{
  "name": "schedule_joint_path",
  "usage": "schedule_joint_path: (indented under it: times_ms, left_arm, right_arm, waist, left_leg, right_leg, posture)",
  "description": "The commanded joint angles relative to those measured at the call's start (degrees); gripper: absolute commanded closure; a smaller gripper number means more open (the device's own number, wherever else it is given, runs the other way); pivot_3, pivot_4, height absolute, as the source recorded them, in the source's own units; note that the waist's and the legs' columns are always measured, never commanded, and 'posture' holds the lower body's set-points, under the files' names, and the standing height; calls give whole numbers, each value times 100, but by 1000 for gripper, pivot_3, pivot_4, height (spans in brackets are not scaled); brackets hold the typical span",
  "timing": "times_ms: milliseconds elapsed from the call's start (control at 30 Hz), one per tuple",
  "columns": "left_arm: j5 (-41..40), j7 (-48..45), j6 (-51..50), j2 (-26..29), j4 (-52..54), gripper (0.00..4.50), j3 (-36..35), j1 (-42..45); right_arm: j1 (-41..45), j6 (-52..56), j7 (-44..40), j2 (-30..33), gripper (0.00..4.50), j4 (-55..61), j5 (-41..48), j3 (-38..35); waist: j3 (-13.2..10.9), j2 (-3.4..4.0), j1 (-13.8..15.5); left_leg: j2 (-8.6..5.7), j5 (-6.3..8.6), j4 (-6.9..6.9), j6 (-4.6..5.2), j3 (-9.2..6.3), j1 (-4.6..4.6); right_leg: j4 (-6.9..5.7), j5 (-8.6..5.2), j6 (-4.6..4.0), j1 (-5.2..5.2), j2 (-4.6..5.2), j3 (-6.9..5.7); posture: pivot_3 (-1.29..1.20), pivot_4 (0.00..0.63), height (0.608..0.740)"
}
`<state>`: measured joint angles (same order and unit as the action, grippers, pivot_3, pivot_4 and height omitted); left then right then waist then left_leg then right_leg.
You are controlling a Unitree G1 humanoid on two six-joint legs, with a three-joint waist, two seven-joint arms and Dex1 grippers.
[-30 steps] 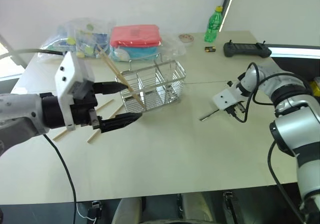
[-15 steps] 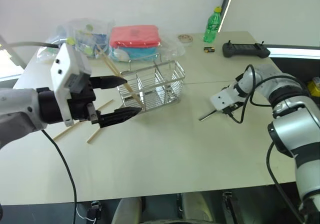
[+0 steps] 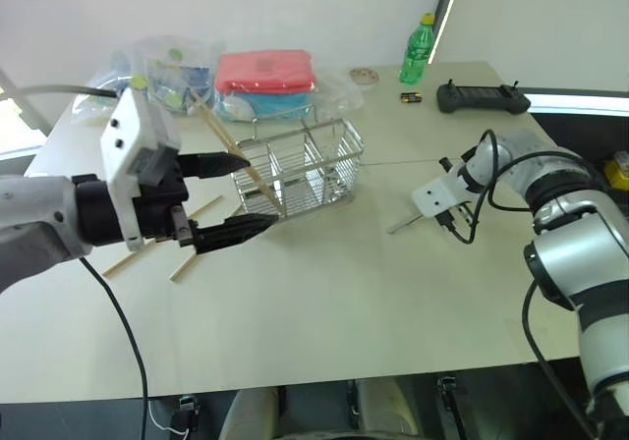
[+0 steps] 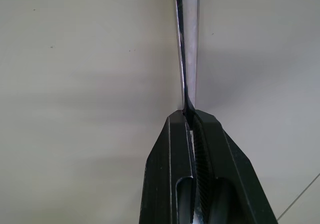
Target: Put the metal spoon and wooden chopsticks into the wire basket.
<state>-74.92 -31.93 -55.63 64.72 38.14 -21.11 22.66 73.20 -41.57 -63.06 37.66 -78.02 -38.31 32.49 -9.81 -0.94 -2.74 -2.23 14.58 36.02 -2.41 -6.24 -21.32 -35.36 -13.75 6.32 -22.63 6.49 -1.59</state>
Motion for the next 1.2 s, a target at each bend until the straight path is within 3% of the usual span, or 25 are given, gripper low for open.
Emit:
schedule_joint_path:
  times_ms: [33,200,467,867,1200]
  left_arm:
    - [176,-153,131,87,-68,0,-110,3]
    - [491,-415,205,115,-244,0,-142,7]
    - [1047,-852,445,88,-621,0,75,337]
    - [1537,-1226,515,27,-826,0,186,405]
    - [1931,-1420,522,128,-1060,0,-160,123]
  right_arm:
    - [322,138,-152,-3,4466,68,588,-578]
    - [604,617,-1128,-32,4466,263,1902,-1751]
    - [693,1296,-2629,173,4466,879,3137,-2668]
    - [1382,4241,-883,-1151,4466,2016,4734,-3928]
    - [-173,6590,-385,-1802,4466,4956,5677,-3773]
  waist:
    - [0,0,7]
    - [-2,1,13]
    - [-4,3,25]
    - [-4,5,-82]
    - [0,-2,64]
  left_leg:
    - [0,0,-1,0,-1,0]
    - [0,0,-2,0,-1,-3]
    - [0,0,1,0,-3,-4]
    - [7,0,-20,0,-5,-8]
    - [3,0,-15,1,-7,-18]
  right_leg:
    - [0,0,0,0,0,0]
    - [2,0,0,-1,0,-1]
    - [3,0,1,2,0,-4]
    - [-18,1,1,-25,-5,-2]
    - [-15,2,1,-31,-2,-4]
  posture:
    - [0,150,692]
    - [0,150,692]
    - [0,150,692]
    - [0,150,692]
    - [0,150,692]
